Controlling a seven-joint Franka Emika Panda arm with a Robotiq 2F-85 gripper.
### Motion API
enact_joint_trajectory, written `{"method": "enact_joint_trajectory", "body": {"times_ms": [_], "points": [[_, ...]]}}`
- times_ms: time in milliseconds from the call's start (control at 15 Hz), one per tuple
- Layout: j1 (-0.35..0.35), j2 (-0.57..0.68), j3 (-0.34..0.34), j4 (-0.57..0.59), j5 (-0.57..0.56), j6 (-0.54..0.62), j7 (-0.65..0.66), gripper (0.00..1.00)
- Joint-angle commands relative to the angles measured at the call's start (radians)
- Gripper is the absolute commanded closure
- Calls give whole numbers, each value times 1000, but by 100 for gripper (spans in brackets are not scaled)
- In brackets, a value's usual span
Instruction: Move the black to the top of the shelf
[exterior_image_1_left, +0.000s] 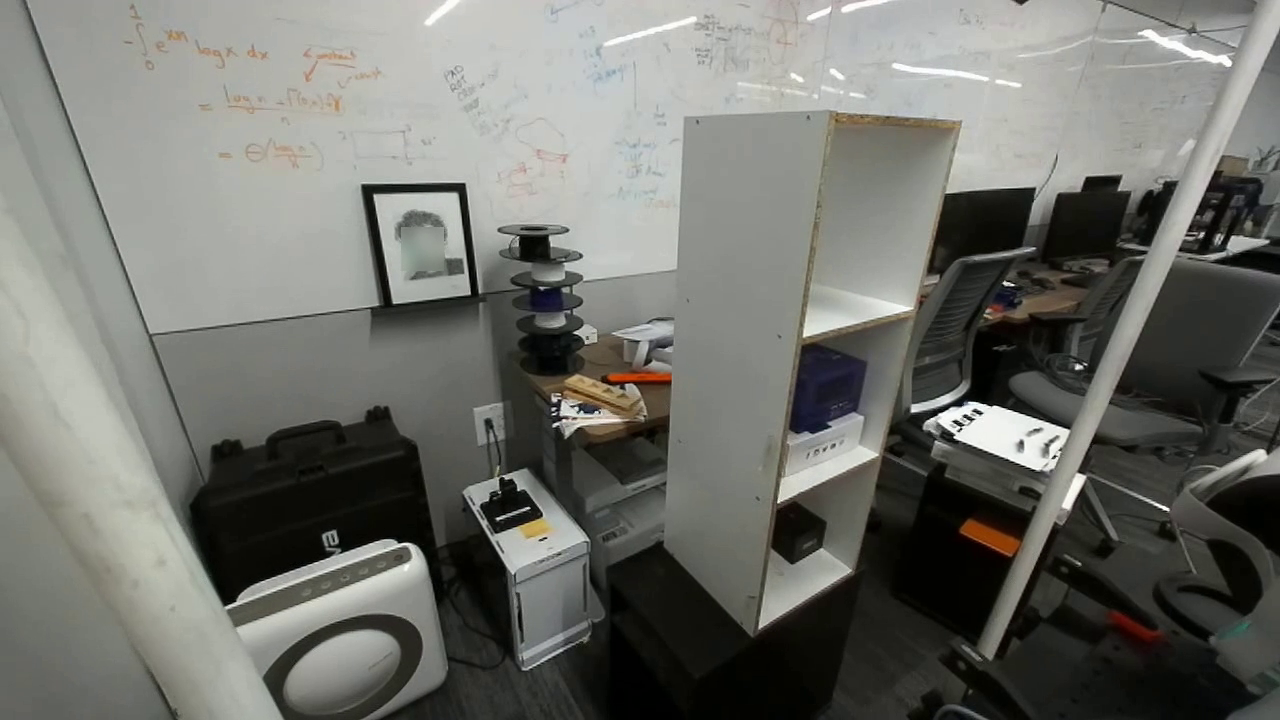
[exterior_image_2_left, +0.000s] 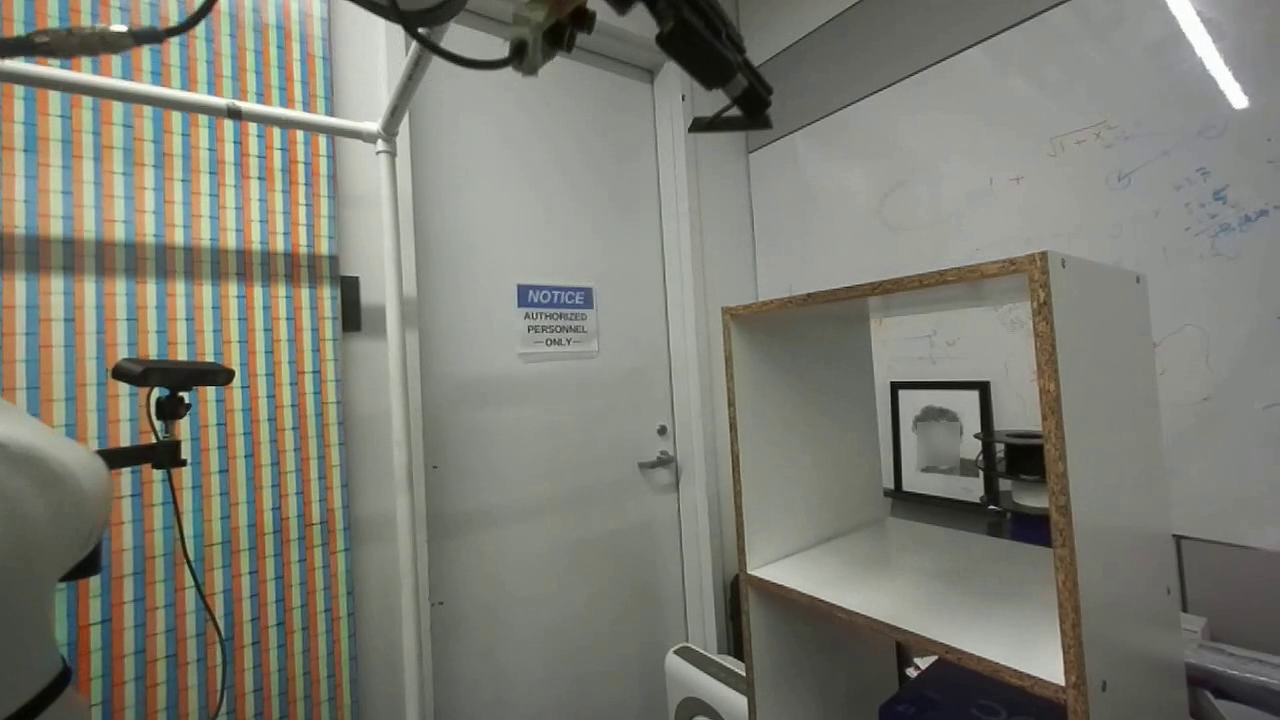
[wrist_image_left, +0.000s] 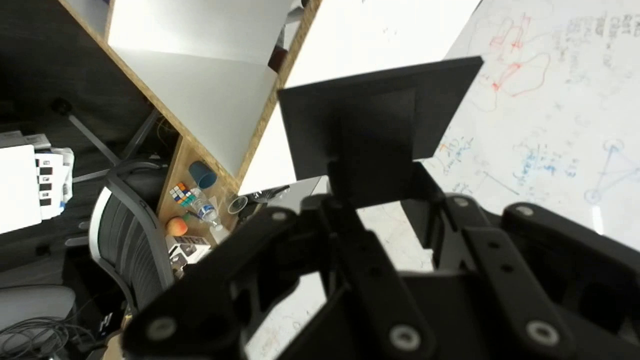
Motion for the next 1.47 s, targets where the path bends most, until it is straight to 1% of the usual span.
{"method": "enact_joint_trajectory", "body": {"times_ms": [0,67,133,267,533,800,1000,1067,1133,1200,1400], "points": [[-104,217,39,207,82,-7,-34,82],[-115,254,47,236,95,-15,-35,82],[-136,294,68,259,88,-12,-21,82],[-157,375,94,311,68,0,0,82],[-153,501,130,401,47,-16,30,83],[-141,591,131,457,42,-35,35,82],[-137,629,122,458,39,-49,30,81],[-135,639,118,455,45,-58,23,44],[-134,643,116,450,45,-61,24,42],[-133,646,114,449,44,-66,22,36],[-130,622,112,437,43,-76,18,13]]}}
